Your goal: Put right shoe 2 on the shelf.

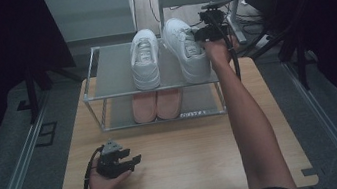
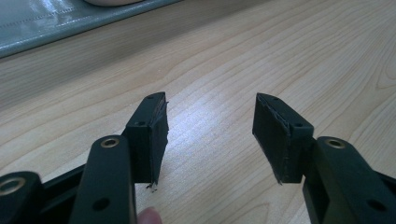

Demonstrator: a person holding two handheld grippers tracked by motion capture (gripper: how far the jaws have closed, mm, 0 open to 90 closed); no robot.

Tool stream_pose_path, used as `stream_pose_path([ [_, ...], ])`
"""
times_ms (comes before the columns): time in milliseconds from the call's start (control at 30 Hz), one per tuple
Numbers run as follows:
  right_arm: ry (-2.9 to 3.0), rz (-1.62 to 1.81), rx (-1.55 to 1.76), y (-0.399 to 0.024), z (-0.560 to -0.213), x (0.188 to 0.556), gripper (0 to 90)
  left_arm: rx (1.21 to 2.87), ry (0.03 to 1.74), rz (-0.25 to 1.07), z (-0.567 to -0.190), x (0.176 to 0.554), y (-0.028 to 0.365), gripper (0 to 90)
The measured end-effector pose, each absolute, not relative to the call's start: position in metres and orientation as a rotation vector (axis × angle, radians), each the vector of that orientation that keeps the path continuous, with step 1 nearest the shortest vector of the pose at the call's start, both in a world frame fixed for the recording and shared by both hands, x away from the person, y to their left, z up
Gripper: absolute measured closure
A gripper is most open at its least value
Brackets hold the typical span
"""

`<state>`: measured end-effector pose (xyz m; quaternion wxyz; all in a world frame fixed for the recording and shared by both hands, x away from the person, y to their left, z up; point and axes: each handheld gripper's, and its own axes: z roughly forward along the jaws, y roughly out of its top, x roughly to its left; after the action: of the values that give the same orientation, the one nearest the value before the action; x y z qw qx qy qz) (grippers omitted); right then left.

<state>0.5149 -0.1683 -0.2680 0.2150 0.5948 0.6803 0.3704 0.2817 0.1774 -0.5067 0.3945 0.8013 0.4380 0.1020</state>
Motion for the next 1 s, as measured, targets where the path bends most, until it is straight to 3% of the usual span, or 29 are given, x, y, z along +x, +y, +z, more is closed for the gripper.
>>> stream_pose_path([
  [500, 1.892, 0.915, 1.696, -0.133, -0.287, 0.543, 79.6, 2.026, 1.123, 0.255, -0.507, 0.282, 0.179, 46.0],
  [667, 1.912, 0.946, 1.696, -0.130, -0.290, 0.543, 70.1, 2.025, 1.120, 0.259, -0.508, 0.283, 0.181, 45.9],
  [733, 1.925, 0.977, 1.685, -0.133, -0.290, 0.541, 60.7, 2.031, 1.119, 0.258, -0.508, 0.282, 0.180, 46.0],
  [1000, 1.923, 1.106, 1.580, -0.154, -0.272, 0.518, 59.8, 2.034, 1.120, 0.259, -0.508, 0.281, 0.177, 45.9],
])
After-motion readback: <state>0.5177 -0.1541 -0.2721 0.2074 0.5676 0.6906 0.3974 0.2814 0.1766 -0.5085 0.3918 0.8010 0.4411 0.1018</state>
